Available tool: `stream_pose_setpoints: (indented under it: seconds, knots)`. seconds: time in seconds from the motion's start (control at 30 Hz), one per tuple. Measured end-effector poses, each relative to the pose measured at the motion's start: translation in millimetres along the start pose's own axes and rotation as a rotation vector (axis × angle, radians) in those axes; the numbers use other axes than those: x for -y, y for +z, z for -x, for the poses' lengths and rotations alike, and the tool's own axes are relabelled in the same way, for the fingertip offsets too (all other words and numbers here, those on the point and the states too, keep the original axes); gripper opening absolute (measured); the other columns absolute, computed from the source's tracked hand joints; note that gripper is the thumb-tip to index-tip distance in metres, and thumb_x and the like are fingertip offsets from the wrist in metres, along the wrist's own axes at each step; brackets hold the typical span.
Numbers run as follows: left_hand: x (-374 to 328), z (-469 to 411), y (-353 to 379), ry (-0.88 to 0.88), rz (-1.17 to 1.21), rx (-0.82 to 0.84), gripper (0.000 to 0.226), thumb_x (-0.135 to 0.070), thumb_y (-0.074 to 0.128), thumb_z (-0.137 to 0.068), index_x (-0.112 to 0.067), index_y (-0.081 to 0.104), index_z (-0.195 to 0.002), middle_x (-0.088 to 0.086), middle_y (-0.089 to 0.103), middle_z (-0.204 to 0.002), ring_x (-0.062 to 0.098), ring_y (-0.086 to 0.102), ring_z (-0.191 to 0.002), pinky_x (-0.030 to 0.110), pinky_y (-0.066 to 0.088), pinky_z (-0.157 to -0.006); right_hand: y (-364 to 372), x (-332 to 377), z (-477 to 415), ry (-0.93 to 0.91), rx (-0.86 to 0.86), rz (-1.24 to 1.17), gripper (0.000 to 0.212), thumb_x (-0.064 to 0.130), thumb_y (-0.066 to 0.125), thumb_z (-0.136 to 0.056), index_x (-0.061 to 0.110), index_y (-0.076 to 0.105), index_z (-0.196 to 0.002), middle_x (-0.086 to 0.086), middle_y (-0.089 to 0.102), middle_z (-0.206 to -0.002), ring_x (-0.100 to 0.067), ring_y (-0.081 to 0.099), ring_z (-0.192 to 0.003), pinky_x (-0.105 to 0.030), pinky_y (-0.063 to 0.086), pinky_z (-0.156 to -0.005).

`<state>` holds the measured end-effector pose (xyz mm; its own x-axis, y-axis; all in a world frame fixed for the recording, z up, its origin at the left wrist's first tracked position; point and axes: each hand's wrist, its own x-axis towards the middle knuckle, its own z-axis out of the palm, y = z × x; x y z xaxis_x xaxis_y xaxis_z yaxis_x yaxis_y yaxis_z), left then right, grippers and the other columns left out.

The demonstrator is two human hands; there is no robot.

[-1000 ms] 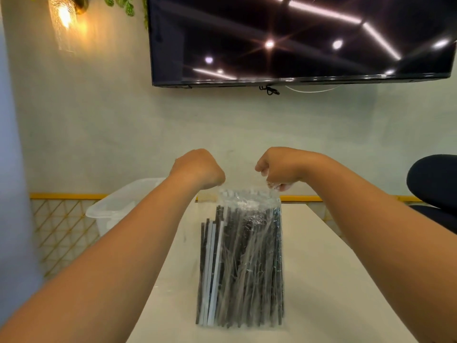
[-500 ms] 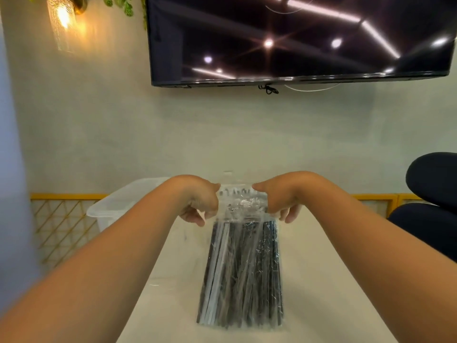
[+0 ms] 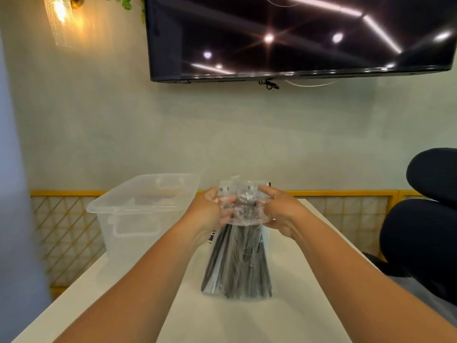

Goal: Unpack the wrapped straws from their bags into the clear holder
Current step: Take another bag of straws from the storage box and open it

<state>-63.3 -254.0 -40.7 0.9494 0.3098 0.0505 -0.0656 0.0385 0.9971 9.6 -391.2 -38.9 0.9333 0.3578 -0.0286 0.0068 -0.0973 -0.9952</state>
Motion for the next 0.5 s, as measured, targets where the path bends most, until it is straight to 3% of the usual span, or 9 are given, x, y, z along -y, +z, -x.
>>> stream_pose_setpoints:
  seconds: [0.07, 0.13, 0.2, 0.27, 0.33, 0.43, 0.5]
  knots:
    - [10, -2, -2, -0.041, 0.264, -0.013, 0.062, 0.023, 0.028, -0.087, -0.008, 0.037, -0.139, 0.005, 0.063, -0.113, 0.018, 0.062, -0.086, 0.026, 0.050, -0.064, 2, -6, 1, 0.031, -0.018, -0.134, 0.070, -0.024, 0.027, -0.083, 0.024, 0.049, -0.130, -0.008, 0.059, -0.114, -0.014, 0.054, -0.067, -0.025, 0.044, -0.057]
    - [18, -1, -2, -0.088, 0.475, -0.016, 0.066, 0.028, 0.020, -0.079, -0.003, 0.044, -0.132, 0.010, 0.063, -0.102, 0.021, 0.063, -0.087, 0.030, 0.056, -0.061, 3, -12, 1, 0.017, -0.024, -0.187, 0.069, -0.021, 0.028, -0.085, 0.023, 0.045, -0.135, -0.008, 0.061, -0.103, -0.013, 0.050, -0.061, -0.029, 0.044, -0.064]
    - [25, -1, -1, -0.071, 0.557, 0.006, 0.076, 0.029, 0.016, -0.071, -0.005, 0.044, -0.133, 0.011, 0.062, -0.082, 0.019, 0.063, -0.074, 0.034, 0.059, -0.063, 5, -18, 2, -0.027, -0.025, -0.147, 0.068, -0.017, 0.033, -0.087, 0.027, 0.041, -0.138, -0.004, 0.058, -0.079, -0.013, 0.046, -0.057, -0.034, 0.046, -0.071]
    - [29, 1, -2, -0.045, 0.545, 0.035, 0.080, 0.028, 0.017, -0.071, -0.011, 0.042, -0.136, 0.005, 0.055, -0.057, 0.013, 0.059, -0.054, 0.039, 0.058, -0.073, 4, -23, 5, -0.099, -0.013, -0.044, 0.077, -0.019, 0.033, -0.084, 0.032, 0.035, -0.142, 0.000, 0.050, -0.068, -0.012, 0.043, -0.055, -0.037, 0.045, -0.071]
    - [30, 2, -4, -0.047, 0.488, 0.084, 0.084, 0.025, 0.019, -0.071, -0.017, 0.036, -0.142, 0.007, 0.048, -0.056, 0.014, 0.052, -0.052, 0.041, 0.057, -0.077, 2, -24, 10, -0.160, 0.029, 0.055, 0.086, -0.022, 0.034, -0.081, 0.036, 0.029, -0.143, -0.002, 0.053, -0.081, -0.011, 0.042, -0.051, -0.033, 0.042, -0.061]
    - [26, 6, -4, -0.056, 0.386, 0.122, 0.084, 0.022, 0.023, -0.077, -0.026, 0.027, -0.147, 0.012, 0.046, -0.086, 0.011, 0.045, -0.047, 0.022, 0.049, -0.044, 4, -22, 18, -0.175, 0.136, 0.112, 0.094, -0.024, 0.037, -0.081, 0.042, 0.019, -0.145, -0.007, 0.047, -0.127, -0.005, 0.049, -0.046, -0.025, 0.037, -0.050]
    - [24, 11, -2, -0.065, 0.296, 0.121, 0.082, 0.020, 0.024, -0.082, -0.033, 0.027, -0.145, 0.010, 0.053, -0.092, 0.006, 0.039, -0.038, 0.017, 0.040, -0.037, 6, -21, 22, -0.179, 0.201, 0.116, 0.097, -0.024, 0.037, -0.081, 0.044, 0.012, -0.145, -0.008, 0.034, -0.147, -0.001, 0.052, -0.045, -0.024, 0.034, -0.049]
